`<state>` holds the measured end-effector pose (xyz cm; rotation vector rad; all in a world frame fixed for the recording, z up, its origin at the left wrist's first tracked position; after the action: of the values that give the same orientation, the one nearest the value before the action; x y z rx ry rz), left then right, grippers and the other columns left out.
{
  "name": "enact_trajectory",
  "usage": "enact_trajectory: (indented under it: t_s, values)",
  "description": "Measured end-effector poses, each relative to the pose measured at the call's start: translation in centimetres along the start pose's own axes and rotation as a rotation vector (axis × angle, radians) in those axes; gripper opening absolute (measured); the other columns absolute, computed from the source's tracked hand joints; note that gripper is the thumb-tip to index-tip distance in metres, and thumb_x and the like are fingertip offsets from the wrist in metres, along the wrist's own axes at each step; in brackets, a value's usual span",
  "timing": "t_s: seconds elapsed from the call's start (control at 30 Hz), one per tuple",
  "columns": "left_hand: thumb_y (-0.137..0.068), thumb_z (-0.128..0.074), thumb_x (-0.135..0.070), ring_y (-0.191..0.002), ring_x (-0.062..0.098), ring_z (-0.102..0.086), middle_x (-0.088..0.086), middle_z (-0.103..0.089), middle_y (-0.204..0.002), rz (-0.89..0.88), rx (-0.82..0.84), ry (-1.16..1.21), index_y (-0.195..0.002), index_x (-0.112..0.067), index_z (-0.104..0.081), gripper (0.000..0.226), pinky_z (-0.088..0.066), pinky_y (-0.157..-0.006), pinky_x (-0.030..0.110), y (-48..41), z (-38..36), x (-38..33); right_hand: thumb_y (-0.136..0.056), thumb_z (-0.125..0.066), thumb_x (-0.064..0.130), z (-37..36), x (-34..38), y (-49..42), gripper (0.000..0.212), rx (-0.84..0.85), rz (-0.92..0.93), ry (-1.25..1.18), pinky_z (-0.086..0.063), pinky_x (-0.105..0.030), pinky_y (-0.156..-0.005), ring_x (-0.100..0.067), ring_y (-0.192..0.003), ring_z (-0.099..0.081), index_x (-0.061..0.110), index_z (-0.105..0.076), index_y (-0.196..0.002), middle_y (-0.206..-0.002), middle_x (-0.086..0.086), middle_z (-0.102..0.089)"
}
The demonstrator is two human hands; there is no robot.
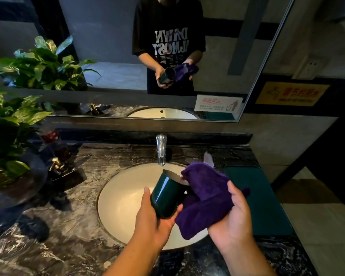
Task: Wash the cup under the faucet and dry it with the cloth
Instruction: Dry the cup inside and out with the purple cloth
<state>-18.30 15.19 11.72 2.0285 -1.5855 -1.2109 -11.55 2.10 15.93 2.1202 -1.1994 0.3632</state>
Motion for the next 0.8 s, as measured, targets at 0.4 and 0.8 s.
enact_trajectory:
  t_s: [0.4,0.8]
  values:
    - [-0.086,-0.046,-0.064,-0.091,0.015,-0.068,0.002,-0.071,-0.103,-0.540,0.170,-0.741,-0.108,-0.028,-0.070,0.048,-0.056,-0.071,0.030,1.0,-1.1,-0.3,-0.089,-0.051,0.038,0.3,-0.9,-0.2,0.046,0.085,-0.005,0.046,-0.049,-0.049,-0.093,-0.028,-0.098,-0.075,0.008,-0.076,-0.114,-0.116,-0.015,-0.076]
    - [-0.072,-0.069,-0.075,-0.093,-0.006,-0.066,-0.024,-0.069,-0.103,-0.707,0.197,-1.070,-0.117,-0.043,-0.054,0.056,-0.059,-0.074,0.021,1.3,-0.9,-0.3,-0.076,-0.075,0.049,0.6,-1.7,0.0,0.069,0.132,-0.086,0.217,-0.048,-0.052,-0.105,-0.035,-0.119,-0.067,0.005,-0.066,-0.129,-0.126,-0.021,-0.070]
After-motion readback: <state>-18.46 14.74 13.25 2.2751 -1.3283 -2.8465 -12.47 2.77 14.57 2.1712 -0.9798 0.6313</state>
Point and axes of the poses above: each hand's wrist, its own y-axis away from the middle knuckle, its own z-axis out of the back of the hand, x = y × z, the point moved 3 cm from there along -y, towards the middle knuckle
